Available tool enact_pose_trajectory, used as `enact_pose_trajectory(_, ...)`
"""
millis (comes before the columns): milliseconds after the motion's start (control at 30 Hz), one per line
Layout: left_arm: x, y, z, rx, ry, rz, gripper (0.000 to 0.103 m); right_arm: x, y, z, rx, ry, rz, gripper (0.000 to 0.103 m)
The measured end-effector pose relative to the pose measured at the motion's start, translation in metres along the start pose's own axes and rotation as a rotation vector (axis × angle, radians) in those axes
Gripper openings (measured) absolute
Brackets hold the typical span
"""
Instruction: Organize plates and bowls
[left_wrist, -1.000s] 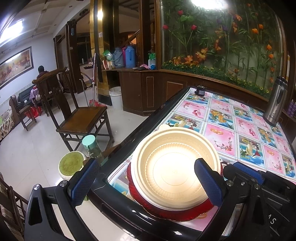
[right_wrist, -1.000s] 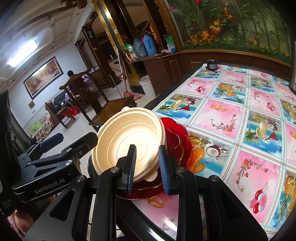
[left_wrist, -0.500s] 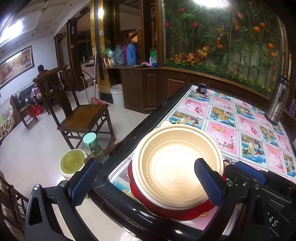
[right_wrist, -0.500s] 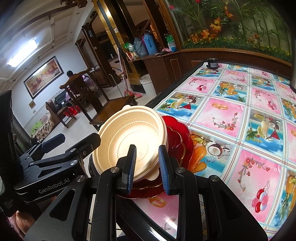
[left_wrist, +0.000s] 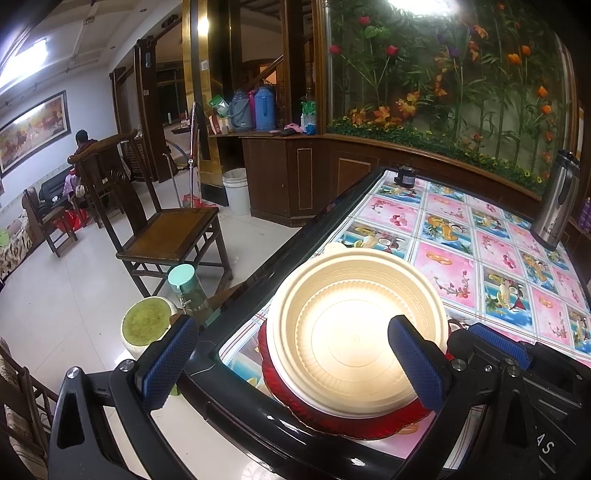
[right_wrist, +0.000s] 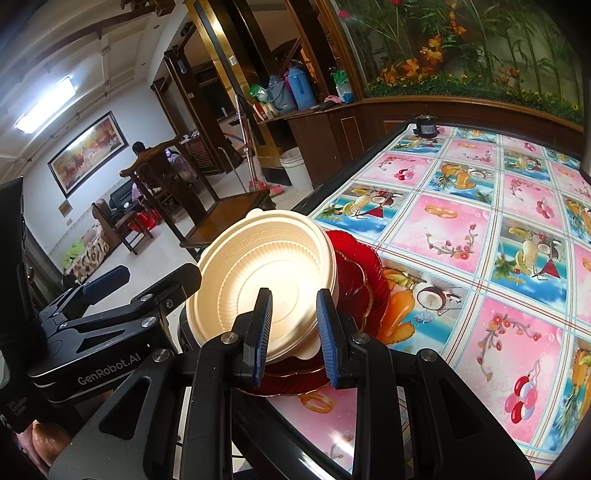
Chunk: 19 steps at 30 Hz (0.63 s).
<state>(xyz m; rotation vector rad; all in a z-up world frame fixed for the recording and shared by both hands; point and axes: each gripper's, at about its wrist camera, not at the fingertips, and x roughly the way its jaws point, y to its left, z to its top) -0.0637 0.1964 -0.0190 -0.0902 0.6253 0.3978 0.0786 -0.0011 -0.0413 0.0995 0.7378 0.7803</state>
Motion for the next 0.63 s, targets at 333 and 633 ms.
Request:
enact_pose_trajectory(333, -0.0010, 0.0023, -0.0003, 0.000, -0.004, 0.008, 0.103, 0.0035, 0.0042, -0.0032, -0.001, 0.005, 0.004, 0.025)
enact_pose_trajectory(633, -0.0088, 0.0039, 0.0021, 0.017, -0.054, 0.036, 0.102, 0.0058, 0.0070, -0.0023, 0.002, 0.010, 0.011, 0.025)
